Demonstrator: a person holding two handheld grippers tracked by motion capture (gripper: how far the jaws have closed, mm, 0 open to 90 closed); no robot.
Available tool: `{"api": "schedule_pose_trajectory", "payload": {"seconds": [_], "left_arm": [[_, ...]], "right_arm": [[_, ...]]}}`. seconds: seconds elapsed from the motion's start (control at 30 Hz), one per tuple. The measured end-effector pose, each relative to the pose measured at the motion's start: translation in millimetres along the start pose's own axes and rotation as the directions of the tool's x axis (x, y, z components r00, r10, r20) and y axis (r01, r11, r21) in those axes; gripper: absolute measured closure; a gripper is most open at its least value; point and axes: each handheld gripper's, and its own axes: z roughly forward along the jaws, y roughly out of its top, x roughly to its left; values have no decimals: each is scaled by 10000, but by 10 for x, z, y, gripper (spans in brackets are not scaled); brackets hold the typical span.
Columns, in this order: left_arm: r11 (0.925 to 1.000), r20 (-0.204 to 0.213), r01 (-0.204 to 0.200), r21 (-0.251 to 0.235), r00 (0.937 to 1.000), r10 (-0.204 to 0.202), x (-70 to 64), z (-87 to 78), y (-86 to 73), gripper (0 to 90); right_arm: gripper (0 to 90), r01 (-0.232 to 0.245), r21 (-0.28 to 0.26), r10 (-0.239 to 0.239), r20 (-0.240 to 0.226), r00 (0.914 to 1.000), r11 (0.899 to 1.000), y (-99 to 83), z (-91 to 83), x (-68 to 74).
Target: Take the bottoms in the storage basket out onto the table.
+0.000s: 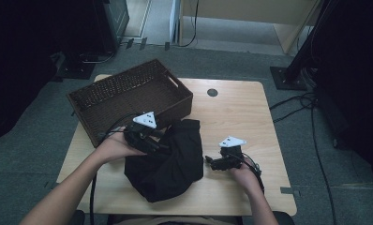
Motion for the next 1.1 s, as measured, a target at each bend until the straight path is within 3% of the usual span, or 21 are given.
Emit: {"api": "schedule_pose_trajectory", "payload": {"seconds": [0.17,0.27,0.4,0.53,0.63,0.73,0.9,1.1], "left_arm": [[10000,-441,57,4,9990,-57,92,-84,7,403],[9999,-583,127,-52,9982,-130,148,-132,-5,409],[9995,-747,317,-22,9967,-318,234,-187,-31,411],[9987,-885,501,16,9948,-497,298,-243,-49,413],[9987,-1068,514,38,9930,-507,332,-291,-47,415],[9986,-1230,533,13,9910,-527,385,-346,-45,415],[9983,-1592,567,106,9858,-543,533,-430,-45,425],[9949,-1848,1001,148,9781,-956,719,-449,-87,461]], "right_arm": [[67,-17,52,17,27,10000,10000,-8,-19,-64],[147,-93,-24,93,124,9999,10000,1,-33,-126],[136,-151,-142,155,289,9995,9998,16,-12,-204],[140,-101,-209,101,-13,9999,9997,32,10,-270],[140,-453,-296,446,-248,9987,9985,40,5,-340],[136,-20,0,20,69,10000,10000,52,8,-410],[135,-302,-159,305,242,9992,9994,37,7,-519],[121,-378,-135,384,471,9982,9992,42,18,-488]]}}
